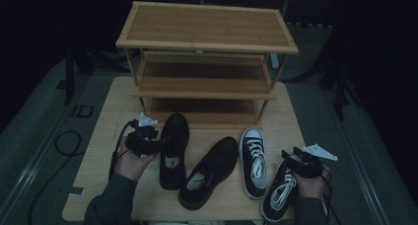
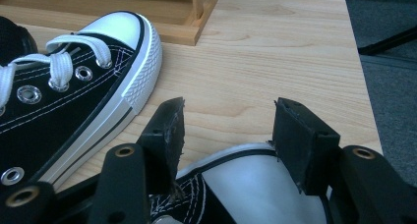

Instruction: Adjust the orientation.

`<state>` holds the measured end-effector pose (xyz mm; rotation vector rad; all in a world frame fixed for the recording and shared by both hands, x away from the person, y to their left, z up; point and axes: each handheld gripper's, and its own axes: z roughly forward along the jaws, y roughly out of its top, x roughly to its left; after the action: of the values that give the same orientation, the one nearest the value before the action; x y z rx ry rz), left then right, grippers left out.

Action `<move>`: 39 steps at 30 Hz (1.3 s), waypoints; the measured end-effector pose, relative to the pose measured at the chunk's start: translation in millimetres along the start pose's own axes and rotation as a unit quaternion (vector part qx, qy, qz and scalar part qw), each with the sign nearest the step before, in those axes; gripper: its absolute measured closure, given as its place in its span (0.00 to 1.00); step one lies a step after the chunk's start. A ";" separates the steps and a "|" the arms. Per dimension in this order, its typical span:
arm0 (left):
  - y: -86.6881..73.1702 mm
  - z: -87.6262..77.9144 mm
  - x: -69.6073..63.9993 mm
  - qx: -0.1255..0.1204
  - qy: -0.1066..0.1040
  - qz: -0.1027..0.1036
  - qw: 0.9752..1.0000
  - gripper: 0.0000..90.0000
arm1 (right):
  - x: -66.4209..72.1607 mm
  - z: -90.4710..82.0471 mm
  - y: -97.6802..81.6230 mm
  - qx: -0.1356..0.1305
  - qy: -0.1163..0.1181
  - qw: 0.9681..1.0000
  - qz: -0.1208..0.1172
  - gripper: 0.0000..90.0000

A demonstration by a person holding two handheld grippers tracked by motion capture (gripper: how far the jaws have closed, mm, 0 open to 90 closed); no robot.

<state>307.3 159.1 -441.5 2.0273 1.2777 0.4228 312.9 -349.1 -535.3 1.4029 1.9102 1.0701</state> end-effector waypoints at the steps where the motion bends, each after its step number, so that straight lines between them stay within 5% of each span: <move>1: -0.3 -0.1 -1.7 0.001 0.001 0.002 1.000 0.50 | 0.0 0.0 0.0 0.000 0.000 1.000 0.000 0.50; 7: -2.5 8.6 -12.5 0.027 0.015 0.020 0.999 0.52 | -0.1 0.0 0.1 0.001 0.001 1.000 0.000 0.50; 13: -3.7 22.4 -16.1 0.060 0.057 0.030 0.996 0.57 | -0.1 0.0 0.1 0.000 0.002 1.000 0.000 0.49; 32: -8.1 29.1 -16.9 0.096 0.065 0.024 0.993 0.63 | -0.2 -0.1 0.0 0.000 0.004 1.000 -0.002 0.49; 39: -6.9 51.1 -7.7 0.112 0.057 0.003 0.992 0.74 | -0.3 -0.2 0.0 0.000 0.004 1.000 -0.002 0.49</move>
<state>329.7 134.7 -481.7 2.2209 1.4452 0.4182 312.9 -349.5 -535.3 1.3963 1.9173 1.0758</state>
